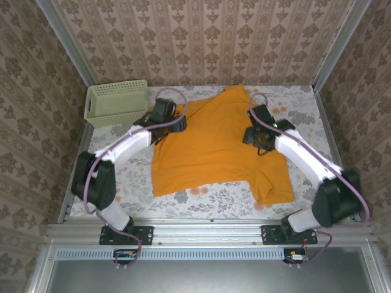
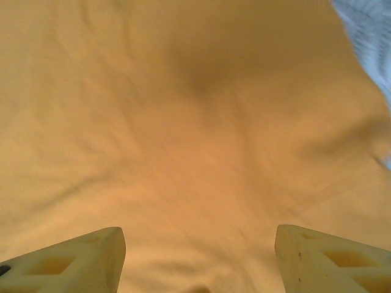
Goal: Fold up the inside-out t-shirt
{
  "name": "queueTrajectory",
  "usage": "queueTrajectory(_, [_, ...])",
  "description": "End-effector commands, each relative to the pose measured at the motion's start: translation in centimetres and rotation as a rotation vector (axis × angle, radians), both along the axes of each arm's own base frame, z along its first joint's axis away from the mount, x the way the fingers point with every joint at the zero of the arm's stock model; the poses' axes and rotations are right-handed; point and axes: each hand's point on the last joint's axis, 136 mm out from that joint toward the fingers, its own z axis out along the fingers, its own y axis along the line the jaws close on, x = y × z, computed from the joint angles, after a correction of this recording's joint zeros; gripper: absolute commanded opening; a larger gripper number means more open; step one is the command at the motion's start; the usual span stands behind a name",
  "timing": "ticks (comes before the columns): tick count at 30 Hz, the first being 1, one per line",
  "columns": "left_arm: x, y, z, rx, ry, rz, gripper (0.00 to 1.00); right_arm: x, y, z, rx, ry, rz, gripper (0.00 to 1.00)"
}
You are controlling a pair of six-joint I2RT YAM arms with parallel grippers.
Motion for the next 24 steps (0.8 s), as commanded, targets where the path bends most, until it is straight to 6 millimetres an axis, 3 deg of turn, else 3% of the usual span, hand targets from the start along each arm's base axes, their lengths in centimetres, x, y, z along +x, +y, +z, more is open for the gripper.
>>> queueTrajectory(1, [3.1, 2.2, -3.1, 0.075, 0.066, 0.031, 0.81, 4.3, 1.4, -1.5, 0.01, 0.011, 0.069, 0.66])
queueTrajectory(7, [9.4, 1.4, -5.3, 0.052, 0.077, 0.007, 0.79, 9.3, 1.5, -5.7, 0.007, 0.083, 0.085, 0.64])
queueTrajectory(12, [12.2, 0.1, -7.9, 0.014, 0.113, -0.026, 0.74, 10.4, 0.8, -9.4, 0.019, 0.155, 0.069, 0.62])
queueTrajectory(16, [13.0, -1.2, -10.3, -0.005, 0.164, -0.058, 0.65, 8.9, -1.7, -12.2, 0.012, 0.254, -0.046, 0.59])
queueTrajectory(18, [13.2, -1.5, -10.9, -0.012, 0.18, -0.063, 0.55, 7.4, -2.6, -13.3, 0.026, 0.287, -0.096, 0.55])
queueTrajectory(21, [13.3, -1.5, -10.8, -0.017, 0.178, -0.061, 0.42, 4.7, -2.8, -13.6, 0.035, 0.301, -0.123, 0.53])
queueTrajectory(24, [13.2, -1.4, -10.1, -0.017, 0.168, -0.064, 0.29, 1.5, -1.8, -13.3, 0.092, 0.292, -0.126, 0.48])
